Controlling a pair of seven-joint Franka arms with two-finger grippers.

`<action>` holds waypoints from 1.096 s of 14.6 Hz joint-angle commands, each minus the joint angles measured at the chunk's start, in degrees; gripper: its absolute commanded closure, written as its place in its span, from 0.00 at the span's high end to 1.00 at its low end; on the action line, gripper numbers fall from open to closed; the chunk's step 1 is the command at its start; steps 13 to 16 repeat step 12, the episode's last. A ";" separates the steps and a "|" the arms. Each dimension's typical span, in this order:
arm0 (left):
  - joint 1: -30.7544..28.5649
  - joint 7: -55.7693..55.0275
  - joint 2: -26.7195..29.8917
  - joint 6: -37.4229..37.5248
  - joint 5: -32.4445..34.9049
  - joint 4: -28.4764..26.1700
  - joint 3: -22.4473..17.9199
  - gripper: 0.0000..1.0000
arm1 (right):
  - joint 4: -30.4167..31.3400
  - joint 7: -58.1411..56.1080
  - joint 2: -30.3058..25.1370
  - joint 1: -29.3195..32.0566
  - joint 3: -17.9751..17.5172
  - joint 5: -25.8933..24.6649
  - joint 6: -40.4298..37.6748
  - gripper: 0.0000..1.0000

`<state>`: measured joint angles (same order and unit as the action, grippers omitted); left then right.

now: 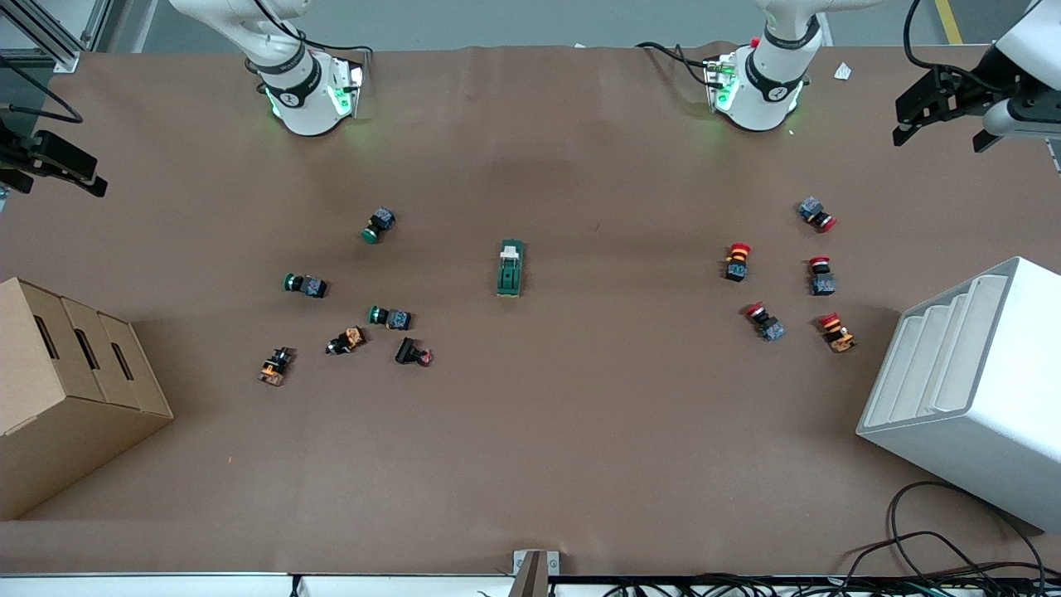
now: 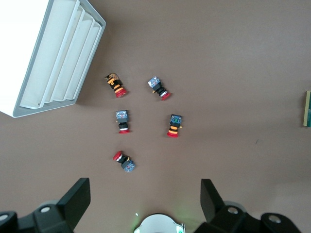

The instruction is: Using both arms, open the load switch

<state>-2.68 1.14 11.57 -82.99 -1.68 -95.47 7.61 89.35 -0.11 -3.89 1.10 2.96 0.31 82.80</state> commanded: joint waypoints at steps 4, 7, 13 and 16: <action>0.57 -0.79 -1.98 -1.12 -0.96 2.04 -0.05 1.00 | 0.12 3.72 -0.50 0.30 0.29 1.27 -0.53 1.00; 0.49 -2.19 -2.61 -1.21 -0.96 2.57 -0.05 1.00 | 0.03 -1.26 -0.42 0.48 0.38 1.18 -0.62 1.00; 0.66 -4.13 -2.52 -1.21 -1.04 2.57 0.12 1.00 | 0.30 -1.31 -0.42 0.39 0.38 0.92 -1.06 1.00; 0.66 -4.13 -2.52 -1.21 -1.04 2.57 0.12 1.00 | 0.30 -1.31 -0.42 0.39 0.38 0.92 -1.06 1.00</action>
